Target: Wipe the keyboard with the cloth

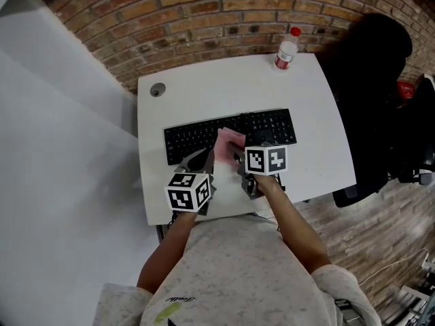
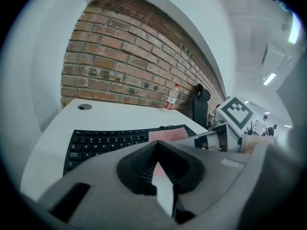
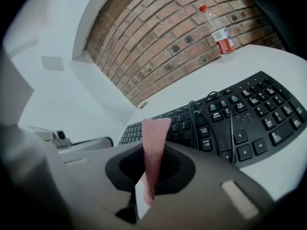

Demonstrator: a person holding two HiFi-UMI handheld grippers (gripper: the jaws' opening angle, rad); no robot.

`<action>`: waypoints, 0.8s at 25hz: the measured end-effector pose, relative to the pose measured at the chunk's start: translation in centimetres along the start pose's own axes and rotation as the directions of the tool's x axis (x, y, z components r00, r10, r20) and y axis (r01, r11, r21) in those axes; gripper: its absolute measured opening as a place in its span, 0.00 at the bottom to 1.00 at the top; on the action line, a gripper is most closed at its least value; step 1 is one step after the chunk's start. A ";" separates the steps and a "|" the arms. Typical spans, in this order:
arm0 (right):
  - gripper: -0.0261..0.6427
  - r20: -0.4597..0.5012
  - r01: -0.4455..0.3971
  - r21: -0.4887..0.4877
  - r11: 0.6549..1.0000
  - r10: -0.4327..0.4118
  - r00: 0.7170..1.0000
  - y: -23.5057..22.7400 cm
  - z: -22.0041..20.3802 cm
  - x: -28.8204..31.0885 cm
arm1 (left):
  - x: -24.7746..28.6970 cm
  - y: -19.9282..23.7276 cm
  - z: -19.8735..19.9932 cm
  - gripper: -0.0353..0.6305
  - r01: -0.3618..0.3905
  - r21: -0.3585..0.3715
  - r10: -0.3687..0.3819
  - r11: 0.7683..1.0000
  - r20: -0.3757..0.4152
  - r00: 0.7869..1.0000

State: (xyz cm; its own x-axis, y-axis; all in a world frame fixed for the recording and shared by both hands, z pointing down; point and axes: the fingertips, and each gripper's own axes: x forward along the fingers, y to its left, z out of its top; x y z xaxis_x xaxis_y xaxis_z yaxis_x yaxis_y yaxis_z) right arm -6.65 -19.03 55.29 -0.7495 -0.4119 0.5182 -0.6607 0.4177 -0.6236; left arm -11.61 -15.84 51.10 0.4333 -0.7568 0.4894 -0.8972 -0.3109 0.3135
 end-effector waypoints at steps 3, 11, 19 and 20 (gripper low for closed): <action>0.08 0.001 -0.017 -0.002 1.000 0.017 1.000 -0.3 0.2 -0.7 | 0.6 -0.7 0.1 0.05 0.005 0.005 -0.005 1.000 0.000 1.000; 0.08 0.010 -0.009 -0.024 1.000 0.009 1.000 -1.6 1.1 -2.4 | 1.9 -2.1 0.6 0.05 0.016 0.021 -0.016 1.000 -0.002 1.000; 0.08 0.031 0.005 -0.017 1.000 -0.005 1.000 -3.5 1.9 -4.1 | 3.5 -4.0 1.0 0.05 0.039 0.036 -0.039 0.999 -0.008 0.999; 0.08 0.033 0.006 -0.016 1.000 -0.006 0.999 -3.7 2.0 -4.3 | 3.7 -4.3 1.0 0.05 0.041 0.038 -0.041 0.998 -0.009 0.999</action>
State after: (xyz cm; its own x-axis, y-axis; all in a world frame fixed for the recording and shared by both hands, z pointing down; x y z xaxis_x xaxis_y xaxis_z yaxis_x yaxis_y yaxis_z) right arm -0.85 -20.38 54.22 -0.7438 -0.4412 0.5020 -0.6661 0.4279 -0.6109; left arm -6.24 -17.88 50.74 0.4702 -0.7383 0.4835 -0.8813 -0.3636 0.3019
